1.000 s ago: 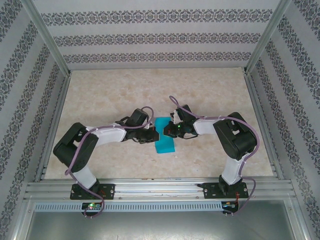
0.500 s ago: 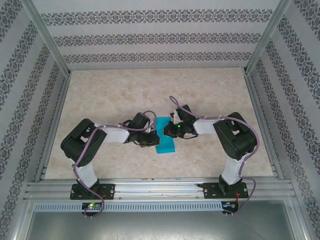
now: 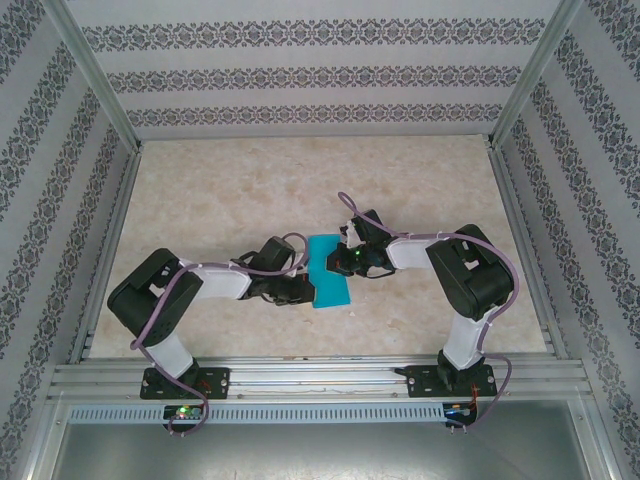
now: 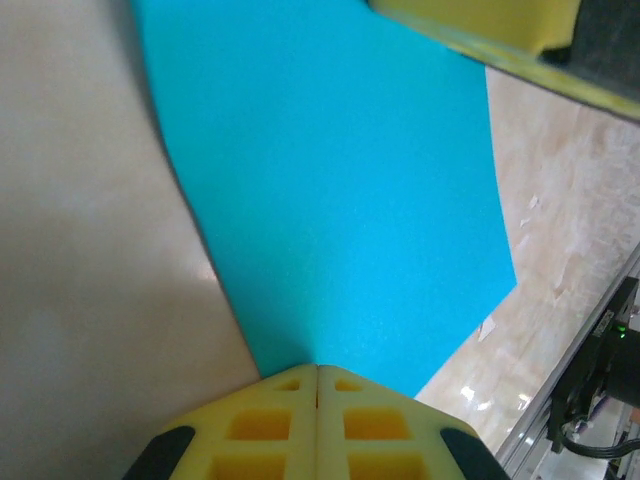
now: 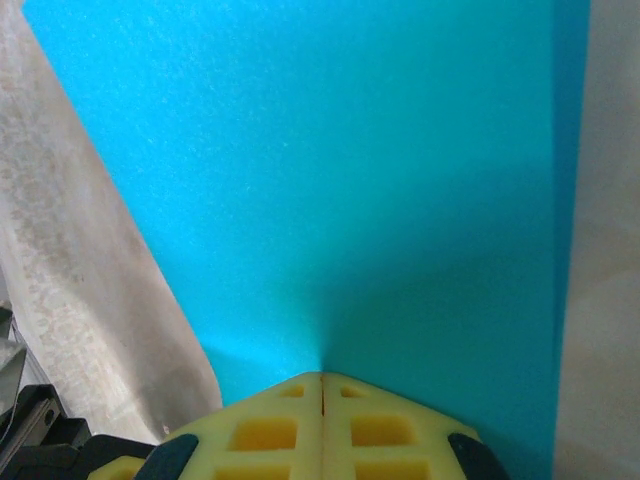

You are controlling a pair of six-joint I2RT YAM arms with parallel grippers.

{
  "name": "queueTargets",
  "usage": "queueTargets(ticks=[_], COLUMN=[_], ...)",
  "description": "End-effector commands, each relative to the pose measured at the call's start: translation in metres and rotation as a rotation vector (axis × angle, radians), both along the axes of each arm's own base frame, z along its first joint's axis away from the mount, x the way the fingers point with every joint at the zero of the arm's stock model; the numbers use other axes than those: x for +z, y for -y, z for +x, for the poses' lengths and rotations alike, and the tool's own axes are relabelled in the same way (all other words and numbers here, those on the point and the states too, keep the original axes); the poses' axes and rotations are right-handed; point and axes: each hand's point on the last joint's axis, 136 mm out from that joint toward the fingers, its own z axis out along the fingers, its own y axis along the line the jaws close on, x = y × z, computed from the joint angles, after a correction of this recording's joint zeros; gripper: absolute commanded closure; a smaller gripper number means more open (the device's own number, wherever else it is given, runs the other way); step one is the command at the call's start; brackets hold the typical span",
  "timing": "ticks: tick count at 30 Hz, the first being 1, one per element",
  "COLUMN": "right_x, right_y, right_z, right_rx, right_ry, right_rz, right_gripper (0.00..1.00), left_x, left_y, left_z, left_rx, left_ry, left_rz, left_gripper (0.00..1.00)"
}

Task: Fold a paper plane with a square sheet of paper (fold left side to right side)
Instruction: First fold the square sheet of paper in half at the center of the table.

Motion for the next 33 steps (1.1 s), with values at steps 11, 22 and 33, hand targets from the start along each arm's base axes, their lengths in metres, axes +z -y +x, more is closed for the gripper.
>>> queueTargets(ticks=[11,22,33], right_x=[-0.060,-0.058,-0.056], right_y=[0.043,0.041,0.040], right_z=[-0.033,-0.034,-0.033], right_rx=[-0.041,-0.032,-0.031], right_ry=[-0.145,-0.143,-0.135], right_rz=[-0.239,-0.232,-0.228], right_gripper=[1.00,1.00,1.00], left_x=[-0.027,-0.008,0.040], left_y=[-0.024,-0.019,-0.011], left_z=[-0.066,-0.057,0.015], left_rx=[-0.075,-0.061,-0.022], left_ry=[-0.164,-0.118,0.028], left_rz=[0.138,0.107,0.038], left_gripper=[0.93,0.94,0.94])
